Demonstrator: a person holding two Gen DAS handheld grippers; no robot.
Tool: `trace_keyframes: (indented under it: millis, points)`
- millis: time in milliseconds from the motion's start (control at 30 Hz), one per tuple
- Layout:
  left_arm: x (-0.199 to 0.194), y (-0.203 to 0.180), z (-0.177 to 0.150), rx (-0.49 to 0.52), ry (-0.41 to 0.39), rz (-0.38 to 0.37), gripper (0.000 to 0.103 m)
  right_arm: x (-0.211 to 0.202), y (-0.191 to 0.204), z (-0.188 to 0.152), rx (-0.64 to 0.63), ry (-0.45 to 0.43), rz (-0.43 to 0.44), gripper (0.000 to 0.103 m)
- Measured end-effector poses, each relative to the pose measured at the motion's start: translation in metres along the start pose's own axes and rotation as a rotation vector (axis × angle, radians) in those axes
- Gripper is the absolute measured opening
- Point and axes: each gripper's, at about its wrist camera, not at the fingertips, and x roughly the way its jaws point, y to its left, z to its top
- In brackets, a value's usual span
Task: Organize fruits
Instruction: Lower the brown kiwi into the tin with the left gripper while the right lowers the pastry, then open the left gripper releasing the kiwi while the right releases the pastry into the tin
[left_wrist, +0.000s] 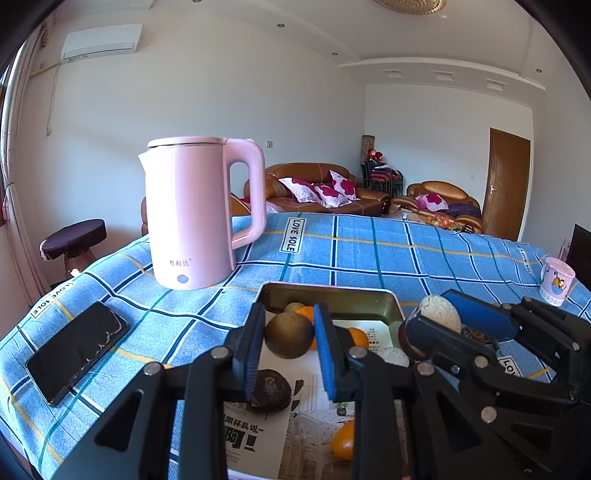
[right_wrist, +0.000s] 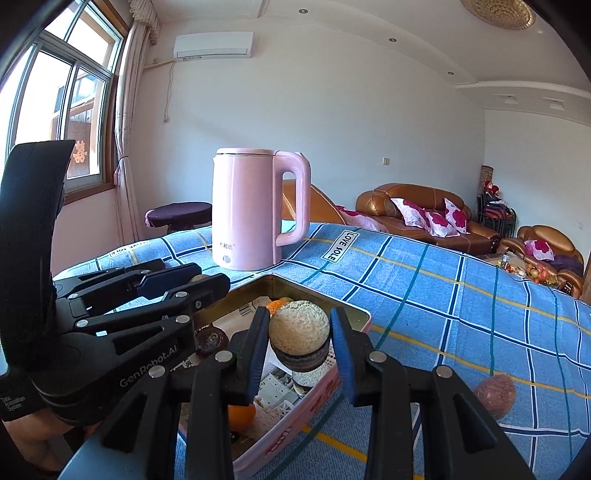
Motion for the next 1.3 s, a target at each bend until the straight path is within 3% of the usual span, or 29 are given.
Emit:
trace_keyframes:
  millis: [1300]
  points:
    - [0.029,0.009,-0.001,0.004,0.129,0.016,0.031,0.04,0.003,-0.004,0.021,0.151,0.063,0.036]
